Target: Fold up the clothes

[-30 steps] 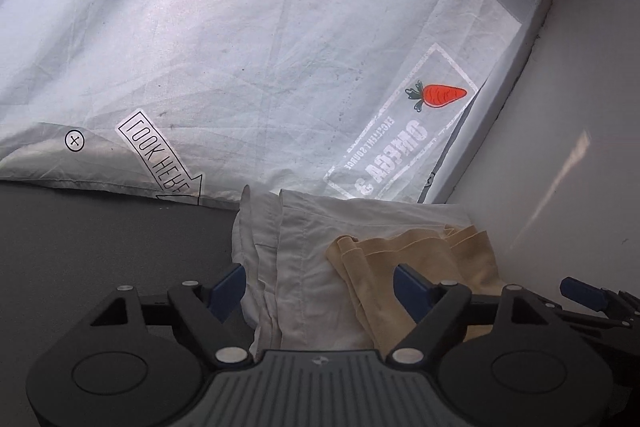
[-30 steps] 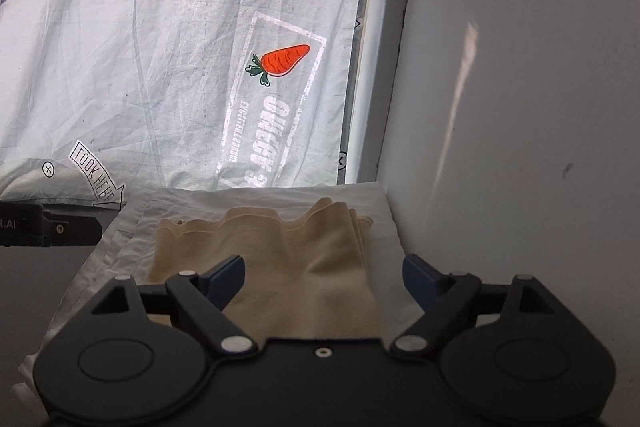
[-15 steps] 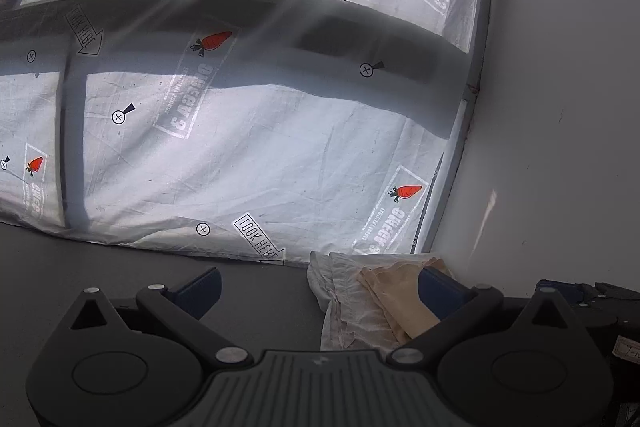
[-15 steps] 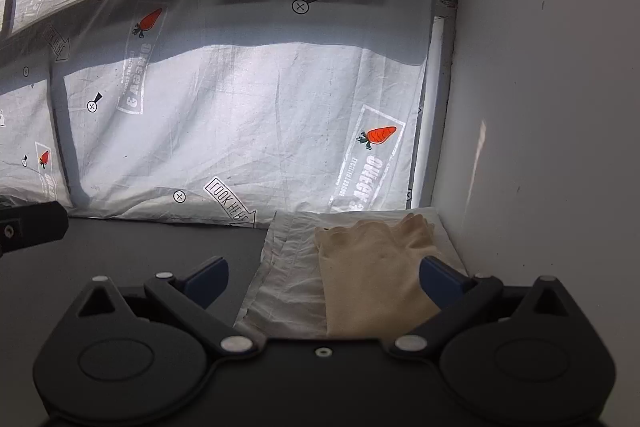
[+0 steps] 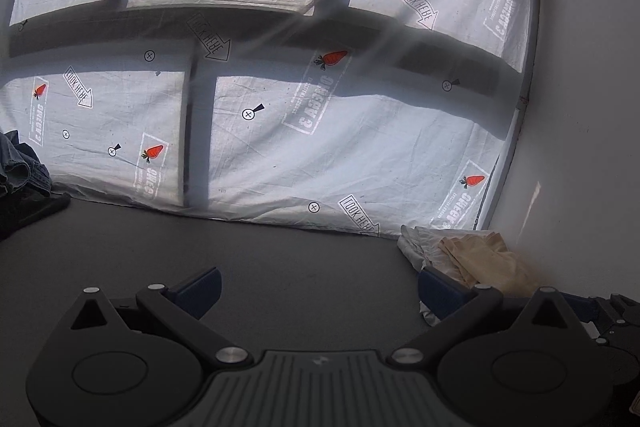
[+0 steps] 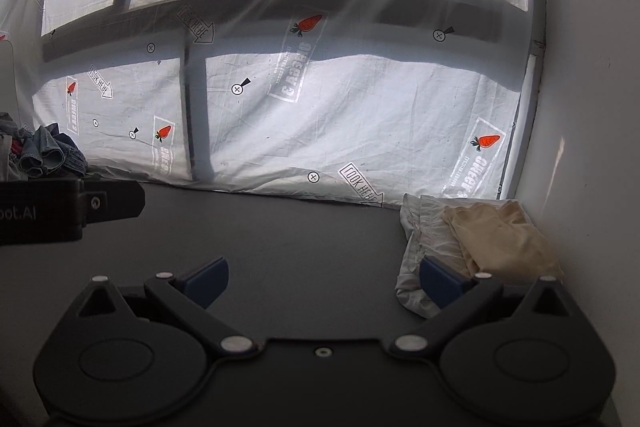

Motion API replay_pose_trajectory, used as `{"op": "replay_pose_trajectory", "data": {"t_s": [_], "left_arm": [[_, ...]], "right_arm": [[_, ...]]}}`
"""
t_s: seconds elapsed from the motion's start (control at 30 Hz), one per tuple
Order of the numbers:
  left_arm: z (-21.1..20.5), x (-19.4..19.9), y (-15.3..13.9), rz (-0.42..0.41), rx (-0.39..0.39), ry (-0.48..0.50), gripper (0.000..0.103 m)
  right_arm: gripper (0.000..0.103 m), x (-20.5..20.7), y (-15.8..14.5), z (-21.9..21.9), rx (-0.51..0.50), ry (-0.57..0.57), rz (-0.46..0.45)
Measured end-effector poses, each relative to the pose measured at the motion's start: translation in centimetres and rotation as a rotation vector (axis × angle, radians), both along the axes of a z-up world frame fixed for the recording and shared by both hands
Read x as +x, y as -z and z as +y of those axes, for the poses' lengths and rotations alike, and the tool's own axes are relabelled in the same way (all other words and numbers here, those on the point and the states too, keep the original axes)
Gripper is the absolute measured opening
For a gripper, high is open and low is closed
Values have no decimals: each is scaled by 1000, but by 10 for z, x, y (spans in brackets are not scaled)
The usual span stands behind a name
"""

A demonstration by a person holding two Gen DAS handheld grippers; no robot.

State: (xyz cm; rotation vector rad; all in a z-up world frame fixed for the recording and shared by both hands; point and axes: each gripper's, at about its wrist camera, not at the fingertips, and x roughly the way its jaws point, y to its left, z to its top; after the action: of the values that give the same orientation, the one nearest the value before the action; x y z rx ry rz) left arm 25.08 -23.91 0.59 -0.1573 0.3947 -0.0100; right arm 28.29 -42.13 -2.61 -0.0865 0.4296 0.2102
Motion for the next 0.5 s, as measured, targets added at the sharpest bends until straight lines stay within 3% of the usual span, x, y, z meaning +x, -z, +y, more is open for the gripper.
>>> {"op": "replay_pose_trajectory", "data": {"t_s": [0.27,0.5], "left_arm": [[130,-77,-1,72,36,49,103],[200,-145,-12,85,196,19,103]], "right_arm": [[103,-85,5,123,72,108,89],[103,-149,-10,199,95,177,146]]}}
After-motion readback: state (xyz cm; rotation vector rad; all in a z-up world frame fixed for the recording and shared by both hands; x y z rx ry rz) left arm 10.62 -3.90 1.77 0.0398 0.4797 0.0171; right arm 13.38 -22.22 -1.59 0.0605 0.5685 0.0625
